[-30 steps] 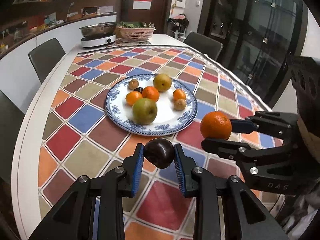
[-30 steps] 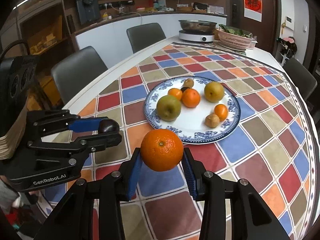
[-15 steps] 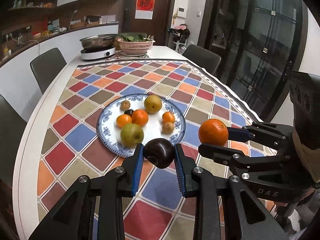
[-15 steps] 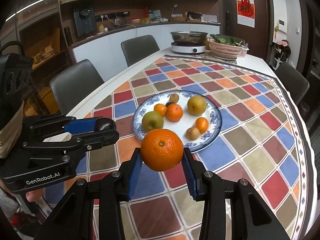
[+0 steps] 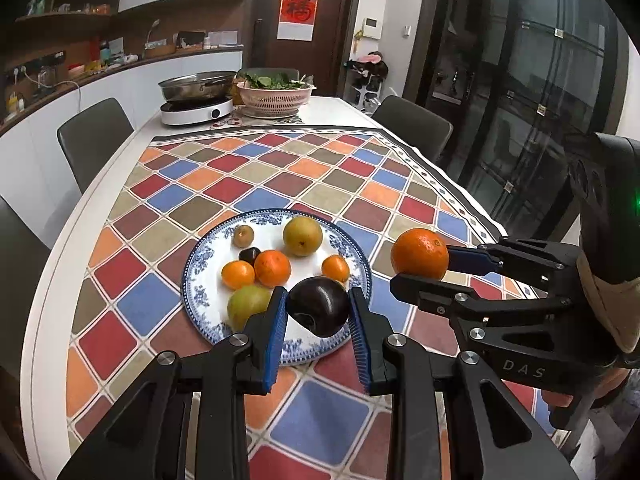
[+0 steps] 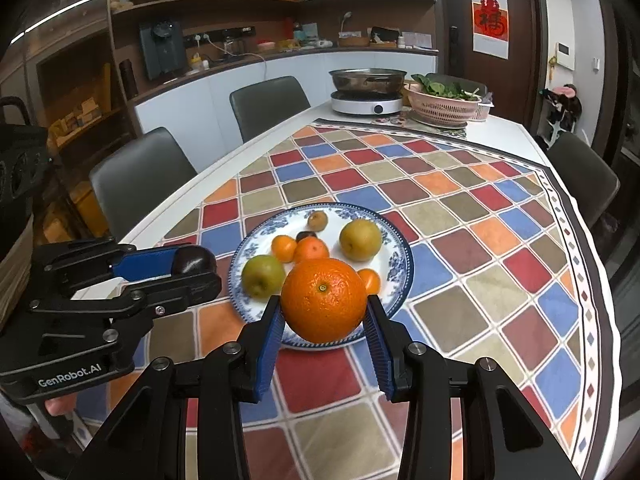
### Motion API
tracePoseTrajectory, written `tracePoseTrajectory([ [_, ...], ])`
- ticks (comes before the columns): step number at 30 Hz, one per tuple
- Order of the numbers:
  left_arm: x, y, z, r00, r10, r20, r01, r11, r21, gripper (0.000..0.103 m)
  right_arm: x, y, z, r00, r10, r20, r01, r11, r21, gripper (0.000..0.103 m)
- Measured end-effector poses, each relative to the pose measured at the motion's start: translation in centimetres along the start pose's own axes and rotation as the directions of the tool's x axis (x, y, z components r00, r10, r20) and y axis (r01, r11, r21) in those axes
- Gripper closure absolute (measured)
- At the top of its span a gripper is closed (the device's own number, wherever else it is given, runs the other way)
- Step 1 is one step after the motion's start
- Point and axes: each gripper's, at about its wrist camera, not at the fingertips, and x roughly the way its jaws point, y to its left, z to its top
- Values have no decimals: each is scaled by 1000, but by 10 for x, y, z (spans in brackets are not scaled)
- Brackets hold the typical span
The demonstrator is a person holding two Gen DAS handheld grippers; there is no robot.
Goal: Organize fruits
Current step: 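Carry the plum onto the plate with the left gripper while the right gripper carries the orange there, then open both grippers to release the plum and orange on the plate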
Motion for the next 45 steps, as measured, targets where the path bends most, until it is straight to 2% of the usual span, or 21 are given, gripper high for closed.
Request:
tracePoseTrajectory([
  [13,47,18,14,998,19,-66,-21,999,-38,73,48,-22,24,999,10,-34,-10,1000,19,62],
  [27,83,32,16,992,28,-122,-33,999,-38,72,97,-33,23,995,32,-98,-31,999,13,62],
  [29,86,33,15,991,28,-129,-33,999,-37,69,101,-34,22,995,36,-97,-34,999,23,62],
  [32,83,35,16,993,38,-113,-43,998,-38,53,104,-35,21,994,41,-97,-38,999,30,61],
  [36,77,37,19,993,69,-98,-72,997,-34,53,105,-36,21,995,42,-95,-38,998,42,59],
  [38,71,39,19,993,75,-89,-79,996,-45,52,101,-37,21,996,34,-82,-30,998,46,54],
  [43,56,38,18,993,99,-62,-102,994,-43,50,85,-31,23,999,-7,-43,8,1000,25,53],
  [45,50,36,17,993,106,-51,-108,993,-38,50,77,-28,22,1000,-11,-29,12,1000,19,47],
])
